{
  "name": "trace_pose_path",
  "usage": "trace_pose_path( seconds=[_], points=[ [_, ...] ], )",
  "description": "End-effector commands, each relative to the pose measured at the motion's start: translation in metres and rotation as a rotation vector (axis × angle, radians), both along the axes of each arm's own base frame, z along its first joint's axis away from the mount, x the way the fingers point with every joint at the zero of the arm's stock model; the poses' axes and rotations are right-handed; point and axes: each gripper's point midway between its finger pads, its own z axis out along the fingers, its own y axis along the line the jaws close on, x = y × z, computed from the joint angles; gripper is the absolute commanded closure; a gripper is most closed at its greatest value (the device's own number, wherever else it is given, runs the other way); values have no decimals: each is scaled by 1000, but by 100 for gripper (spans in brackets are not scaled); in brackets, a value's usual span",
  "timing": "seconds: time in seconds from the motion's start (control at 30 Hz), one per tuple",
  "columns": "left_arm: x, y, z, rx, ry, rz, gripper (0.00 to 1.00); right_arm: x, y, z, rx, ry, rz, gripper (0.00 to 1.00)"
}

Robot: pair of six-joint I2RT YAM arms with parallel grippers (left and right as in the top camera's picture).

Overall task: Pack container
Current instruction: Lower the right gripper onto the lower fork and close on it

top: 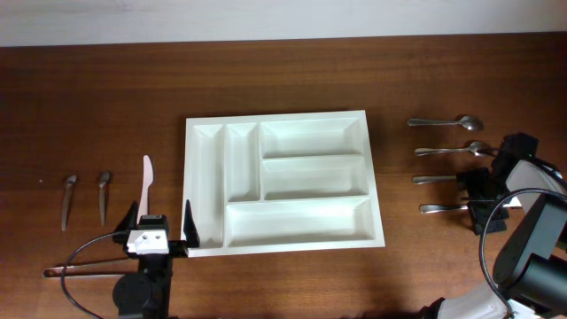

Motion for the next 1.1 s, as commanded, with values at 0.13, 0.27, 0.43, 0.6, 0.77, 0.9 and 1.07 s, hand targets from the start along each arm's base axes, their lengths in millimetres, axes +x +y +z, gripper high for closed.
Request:
trace_pose_path(
  seconds=[0.13,0.27,0.43,0.6,0.77,0.9,1.07],
  points=[
    [0,0,-1,18,-1,-4,1,-28,17,-25,61,104,1,6],
    [0,0,-1,18,-1,-4,1,-28,17,-25,61,104,1,27],
    [0,0,-1,18,-1,-4,1,-28,17,-25,61,104,1,46],
    [0,0,-1,18,-1,-4,1,-28,17,-25,61,105,1,62],
    [0,0,-1,18,-1,-4,1,-28,17,-25,61,104,1,67],
    [0,0,-1,18,-1,-4,1,-28,17,-25,62,104,1,72],
    [0,0,-1,18,-1,-4,1,-28,18,-25,63,104,1,75]
  ],
)
